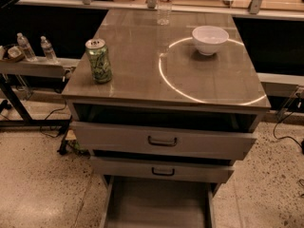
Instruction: Close bottom drawer
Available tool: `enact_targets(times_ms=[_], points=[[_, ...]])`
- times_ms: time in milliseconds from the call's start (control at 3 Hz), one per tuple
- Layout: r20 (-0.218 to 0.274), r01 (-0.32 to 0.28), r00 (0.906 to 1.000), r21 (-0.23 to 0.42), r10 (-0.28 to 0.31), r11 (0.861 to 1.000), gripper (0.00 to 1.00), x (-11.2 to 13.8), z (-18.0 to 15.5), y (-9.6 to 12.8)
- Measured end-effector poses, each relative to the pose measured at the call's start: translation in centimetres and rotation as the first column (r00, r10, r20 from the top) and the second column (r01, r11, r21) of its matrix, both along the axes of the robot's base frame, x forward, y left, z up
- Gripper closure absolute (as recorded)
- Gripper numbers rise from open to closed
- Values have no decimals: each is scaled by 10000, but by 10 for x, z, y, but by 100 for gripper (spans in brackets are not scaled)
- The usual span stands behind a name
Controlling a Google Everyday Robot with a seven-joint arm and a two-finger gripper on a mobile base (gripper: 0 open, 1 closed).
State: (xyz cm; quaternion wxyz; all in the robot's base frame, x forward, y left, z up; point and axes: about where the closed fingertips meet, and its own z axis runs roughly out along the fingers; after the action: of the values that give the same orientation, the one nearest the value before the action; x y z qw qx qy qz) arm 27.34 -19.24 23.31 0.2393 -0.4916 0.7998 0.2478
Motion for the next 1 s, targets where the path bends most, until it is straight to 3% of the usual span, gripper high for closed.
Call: enact_targets(times_ms=[333, 667, 1000], points=[[281, -161, 9995, 102, 158, 9998, 0, 1, -15, 12], [788, -550, 9953, -272, 570, 9981, 0, 4, -35, 22], [1526, -671, 9848, -1078, 832, 9919, 0, 21, -49, 17]])
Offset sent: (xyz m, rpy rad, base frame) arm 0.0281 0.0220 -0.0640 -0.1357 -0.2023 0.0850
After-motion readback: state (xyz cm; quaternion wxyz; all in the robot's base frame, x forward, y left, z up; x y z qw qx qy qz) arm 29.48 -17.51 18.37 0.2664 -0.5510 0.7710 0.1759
